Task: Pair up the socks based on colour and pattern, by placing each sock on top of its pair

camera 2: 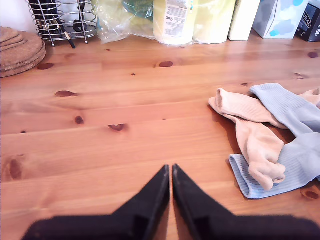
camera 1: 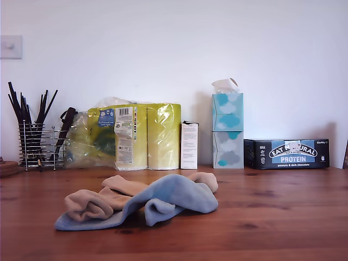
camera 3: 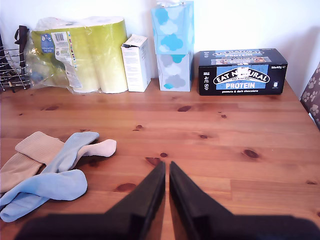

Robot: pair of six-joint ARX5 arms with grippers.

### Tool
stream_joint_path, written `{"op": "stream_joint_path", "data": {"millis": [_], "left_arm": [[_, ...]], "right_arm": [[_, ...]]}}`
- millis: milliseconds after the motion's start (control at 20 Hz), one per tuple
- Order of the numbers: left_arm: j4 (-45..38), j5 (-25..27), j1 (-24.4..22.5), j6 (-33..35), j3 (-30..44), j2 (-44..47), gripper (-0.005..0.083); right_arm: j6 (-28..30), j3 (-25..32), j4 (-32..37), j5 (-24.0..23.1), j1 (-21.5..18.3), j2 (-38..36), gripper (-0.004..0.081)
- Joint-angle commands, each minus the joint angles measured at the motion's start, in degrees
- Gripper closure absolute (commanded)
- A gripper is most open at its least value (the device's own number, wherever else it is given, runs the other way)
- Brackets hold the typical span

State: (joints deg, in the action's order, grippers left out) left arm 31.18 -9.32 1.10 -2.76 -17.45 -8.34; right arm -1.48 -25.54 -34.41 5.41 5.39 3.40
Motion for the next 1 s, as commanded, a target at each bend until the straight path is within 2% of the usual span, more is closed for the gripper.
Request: {"op": "stream_joint_path", "data": {"millis": [0,250,400,550,700,850,950], "left_arm": [[-6.8,-8.3,0.3,-1.9,1.2,0.1,0.0793],[-7.1,-8.4,0.3,-2.0,1.2,0.1,0.0793],[-9.0,-11.6,0.3,-3.3,0.9,0.1,0.0793],[-8.8,-16.5,0.5,-2.2,-0.1,-1.1,0.0793],[-7.6,-21.1,2.1,0.6,-2.2,-6.4,0.0793],[-5.7,-23.2,5.3,5.2,-5.1,-13.6,0.0793],[-4.6,-24.0,8.2,8.8,-6.8,-18.2,0.0793]], "right_arm": [[-0.2,-1.3,1.9,0.0,0.2,4.2,0.0781],[-0.2,-1.3,1.9,0.0,0.2,4.2,0.0781],[0.0,-1.3,1.9,0.9,0.2,4.3,0.0781],[1.3,-2.1,1.3,6.6,0.2,6.6,0.0781],[4.3,-3.9,-0.2,13.7,0.2,14.1,0.0781],[11.4,-7.5,-3.3,17.8,0.4,24.7,0.0781],[15.9,-10.8,-5.5,20.1,2.1,32.1,0.0781]]}}
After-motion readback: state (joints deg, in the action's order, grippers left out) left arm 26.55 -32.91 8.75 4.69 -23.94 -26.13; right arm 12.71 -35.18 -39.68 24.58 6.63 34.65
